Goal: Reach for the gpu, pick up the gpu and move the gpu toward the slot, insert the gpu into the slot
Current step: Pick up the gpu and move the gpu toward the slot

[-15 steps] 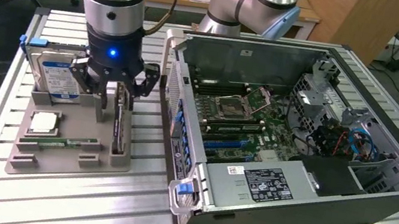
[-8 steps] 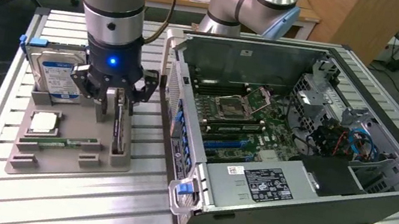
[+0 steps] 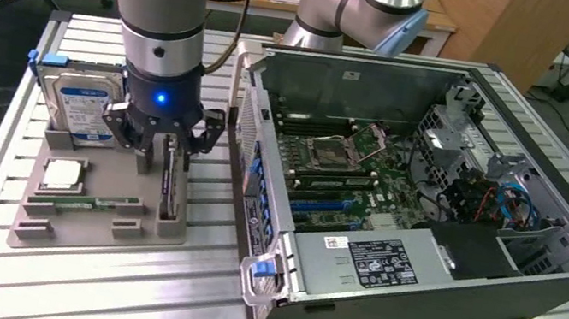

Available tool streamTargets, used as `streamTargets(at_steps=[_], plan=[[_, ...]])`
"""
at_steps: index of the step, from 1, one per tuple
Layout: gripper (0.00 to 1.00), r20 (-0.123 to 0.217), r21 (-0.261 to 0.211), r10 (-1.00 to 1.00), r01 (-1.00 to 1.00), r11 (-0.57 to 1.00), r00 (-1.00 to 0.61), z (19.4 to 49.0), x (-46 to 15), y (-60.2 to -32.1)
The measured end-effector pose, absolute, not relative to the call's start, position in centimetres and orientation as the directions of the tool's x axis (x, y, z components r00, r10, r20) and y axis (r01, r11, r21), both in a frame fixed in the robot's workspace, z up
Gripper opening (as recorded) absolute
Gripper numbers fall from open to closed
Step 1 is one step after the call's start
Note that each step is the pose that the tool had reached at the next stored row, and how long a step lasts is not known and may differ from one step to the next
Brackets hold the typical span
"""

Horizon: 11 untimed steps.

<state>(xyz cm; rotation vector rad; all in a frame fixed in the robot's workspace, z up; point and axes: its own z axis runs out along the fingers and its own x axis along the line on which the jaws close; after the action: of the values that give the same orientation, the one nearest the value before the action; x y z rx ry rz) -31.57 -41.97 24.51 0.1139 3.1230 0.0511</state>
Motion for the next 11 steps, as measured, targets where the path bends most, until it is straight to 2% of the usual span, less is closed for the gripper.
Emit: streamTargets(at_steps=[11], plan=[[0.53, -0.015, 0.033, 0.076, 0.075, 0.997, -0.997, 22.5, -31.6, -41.9]])
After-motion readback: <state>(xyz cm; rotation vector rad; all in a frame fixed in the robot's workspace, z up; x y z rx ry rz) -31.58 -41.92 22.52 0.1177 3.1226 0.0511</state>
